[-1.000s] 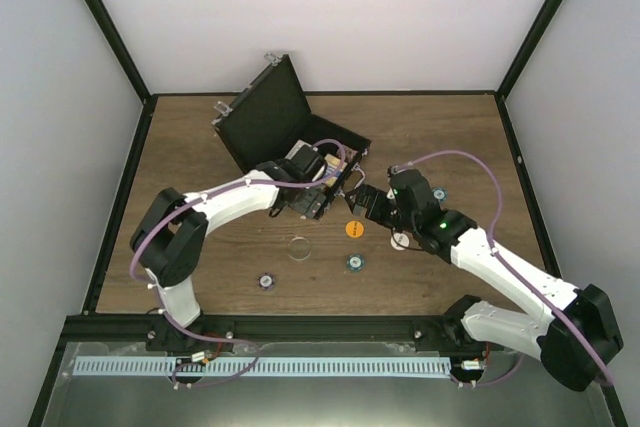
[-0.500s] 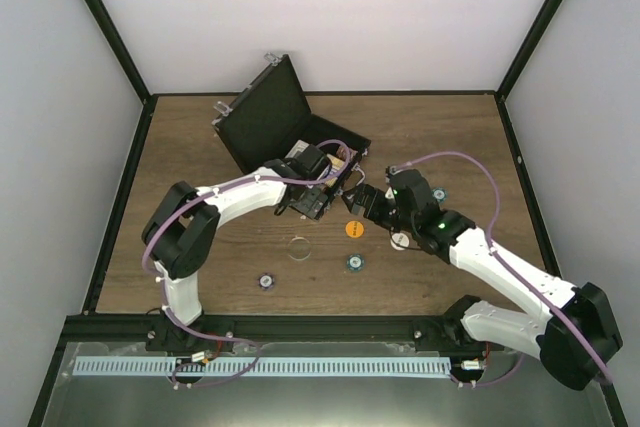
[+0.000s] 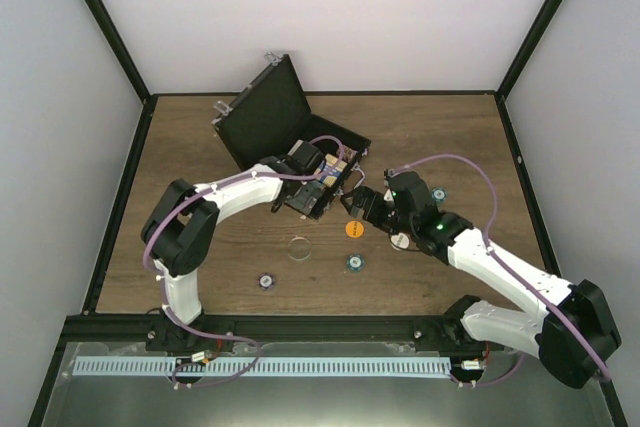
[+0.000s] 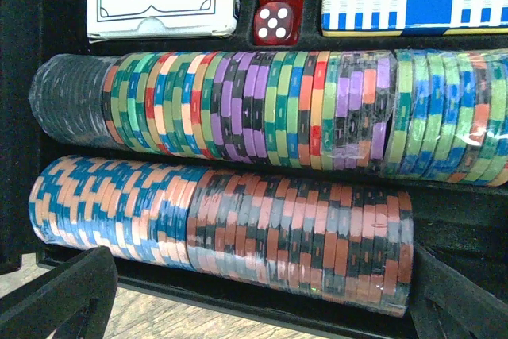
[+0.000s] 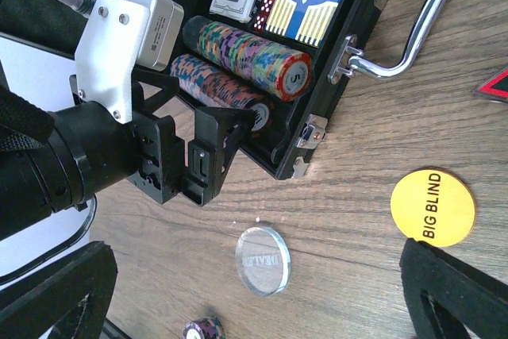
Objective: Pack up texas hold em set
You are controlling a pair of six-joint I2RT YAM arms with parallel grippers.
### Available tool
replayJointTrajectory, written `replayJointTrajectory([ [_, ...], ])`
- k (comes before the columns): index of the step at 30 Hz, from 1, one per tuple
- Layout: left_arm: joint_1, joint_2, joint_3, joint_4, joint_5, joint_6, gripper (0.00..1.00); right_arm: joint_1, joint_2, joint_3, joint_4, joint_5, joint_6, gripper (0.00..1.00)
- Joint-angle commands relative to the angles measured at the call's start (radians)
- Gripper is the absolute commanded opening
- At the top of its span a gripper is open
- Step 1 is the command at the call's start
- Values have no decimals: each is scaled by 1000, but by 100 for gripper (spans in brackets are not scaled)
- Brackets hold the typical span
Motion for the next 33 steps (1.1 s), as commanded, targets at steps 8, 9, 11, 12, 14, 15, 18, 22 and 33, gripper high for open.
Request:
replayJointTrajectory([
  [8,42,-19,16,6,-45,-7,100,-3,16,-16,29,-17,3,100],
  [9,42,-24,13,10,-44,-8,100,-3,14,-17,26,-16,-3,100],
  [11,42,-50,3,26,-40,-9,100,-2,8,-16,14,-9,-18,100],
  [12,42,-63,-3,36,-30,-5,100,-2,3,-15,7,-4,-26,100],
  [14,42,-102,-21,63,-2,4,100,-2,-12,-14,-9,11,-43,100],
  [15,42,-123,-33,82,15,7,100,-3,-20,-14,-19,23,-51,100],
  [18,41,-196,-68,131,77,21,100,-2,-38,-5,-77,68,-62,100],
  [22,44,-308,-123,204,126,17,100,-2,-45,10,-164,107,-67,100],
  [33,187,-501,-211,299,41,-51,100,143,90,46,-373,158,-47,100],
])
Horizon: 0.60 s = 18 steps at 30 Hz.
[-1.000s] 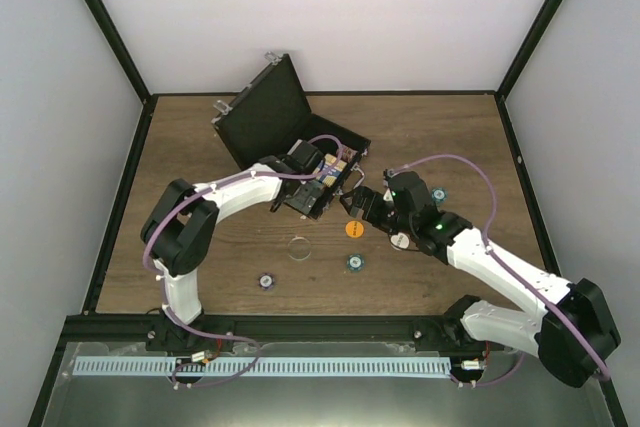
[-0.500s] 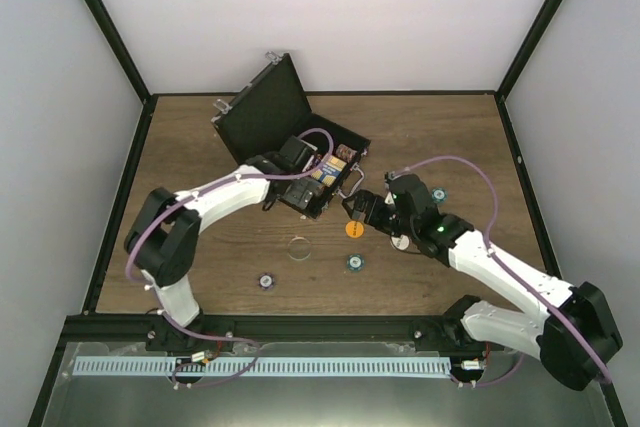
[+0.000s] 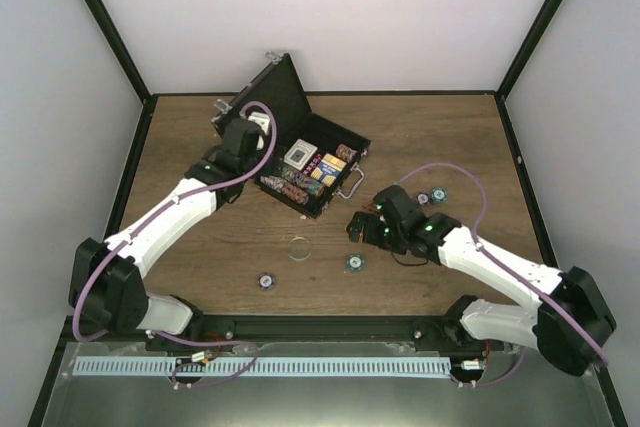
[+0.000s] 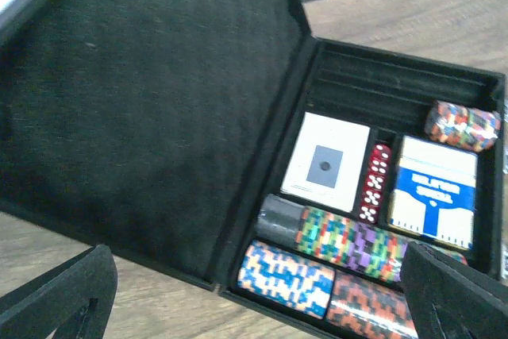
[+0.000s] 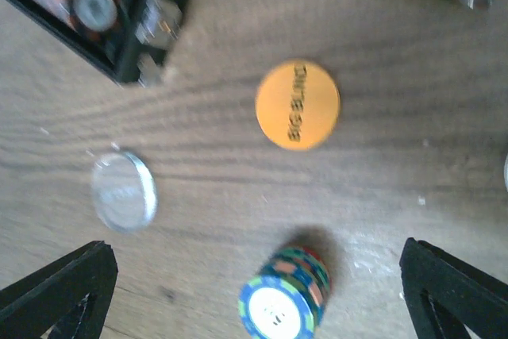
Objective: Pack up texas hold em set
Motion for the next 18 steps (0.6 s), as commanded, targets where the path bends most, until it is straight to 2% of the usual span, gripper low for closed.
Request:
replayJointTrajectory([
  [1,21,-37,-17,34,-65,-17,100,97,59,37,-129,67,30,99],
  [10,20,-45,-21,24,-64,-14,100,249,182,90,-181,111,48,93],
  [14,20,-48,-19,21,-65,-15,100,282,240,130,-217,159,52,89],
  [18,20,-50,-21,21,-69,-13,100,285,263,131,-188,141,24,86],
])
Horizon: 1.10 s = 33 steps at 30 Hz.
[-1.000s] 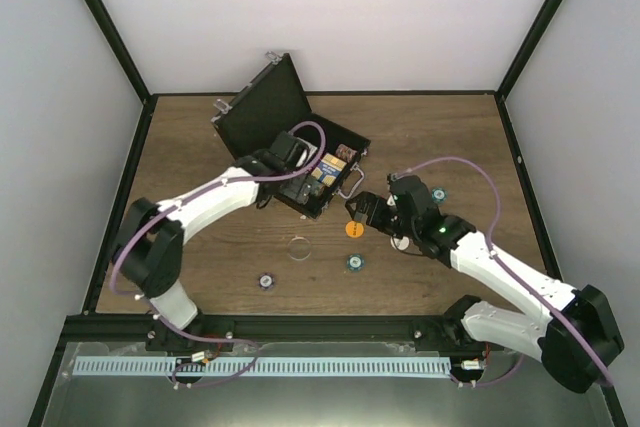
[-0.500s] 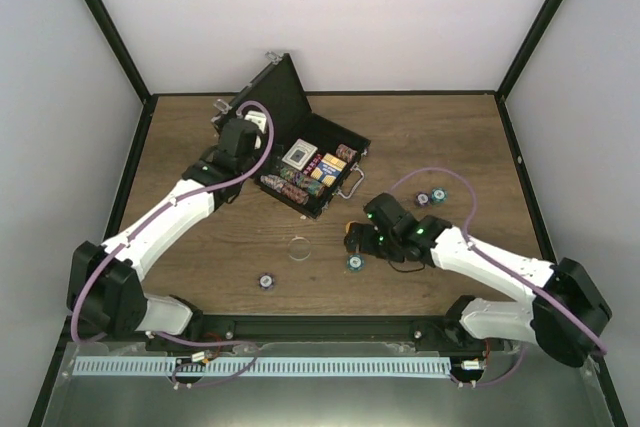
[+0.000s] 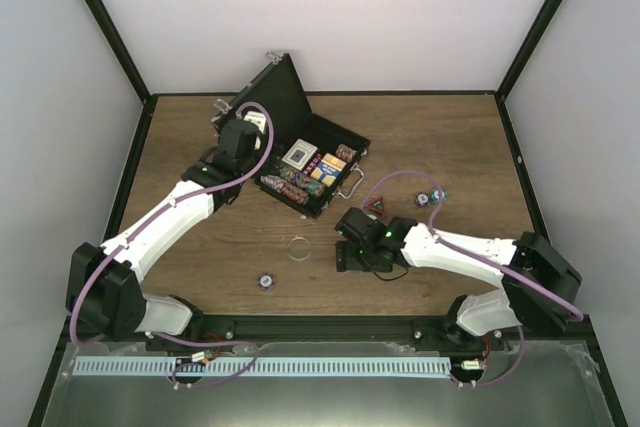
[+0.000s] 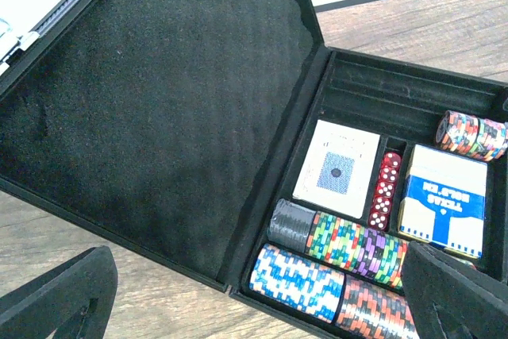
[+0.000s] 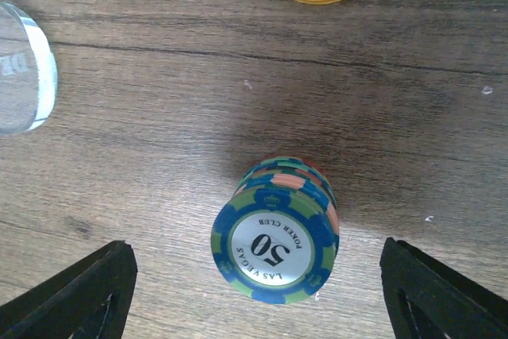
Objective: Pack up texas hold em set
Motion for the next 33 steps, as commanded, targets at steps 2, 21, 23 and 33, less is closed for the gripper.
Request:
replayJointTrajectory([
  [2,-2,-14,-4,5,-15,-6,100,13,31,31,2,21,-29,86],
  [21,-2,18,4,-3,10,-13,100,31,152,28,20,50,-92,65],
  [23,-2,18,4,-3,13,-13,100,35,157,28,31,47,-100,64],
  [33,-2,20,5,-4,18,-14,100,43,184,22,47,49,-111,57],
])
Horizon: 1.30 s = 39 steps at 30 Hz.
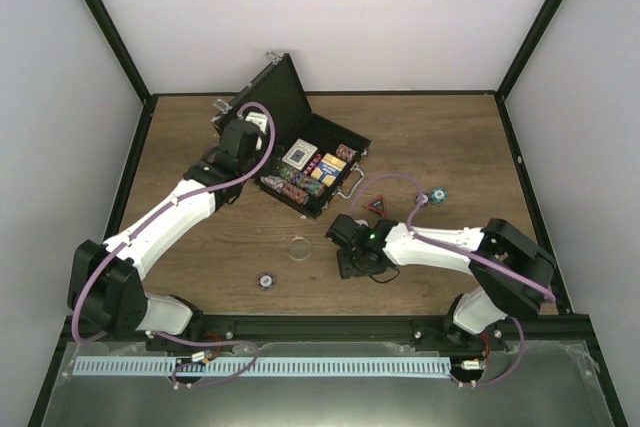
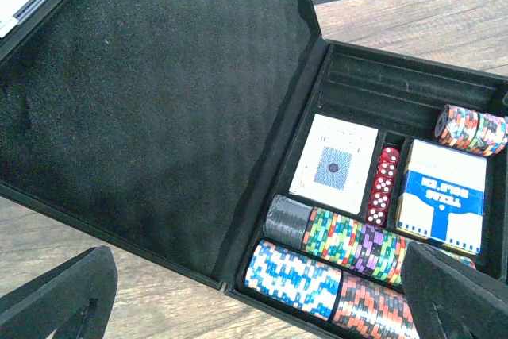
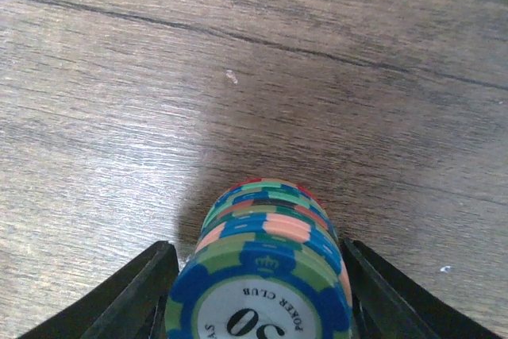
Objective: Pack up texas hold em set
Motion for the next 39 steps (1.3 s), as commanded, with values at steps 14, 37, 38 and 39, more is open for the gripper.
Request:
replayJointTrajectory([
  [14,-2,12,8,-4,21,-9,100,57,96,32,-39,34,-20,53],
  [37,-2,-43,-12,-41,98,-152,100,62,13,58,-20,43,-74,34],
  [38,-2,-61,-31,-45,114,-190,100,58,3,63,-21,42,-84,34],
  [39,-2,-85,-59,-45,132,-235,100,51,-4,68,-22,40,-91,34],
])
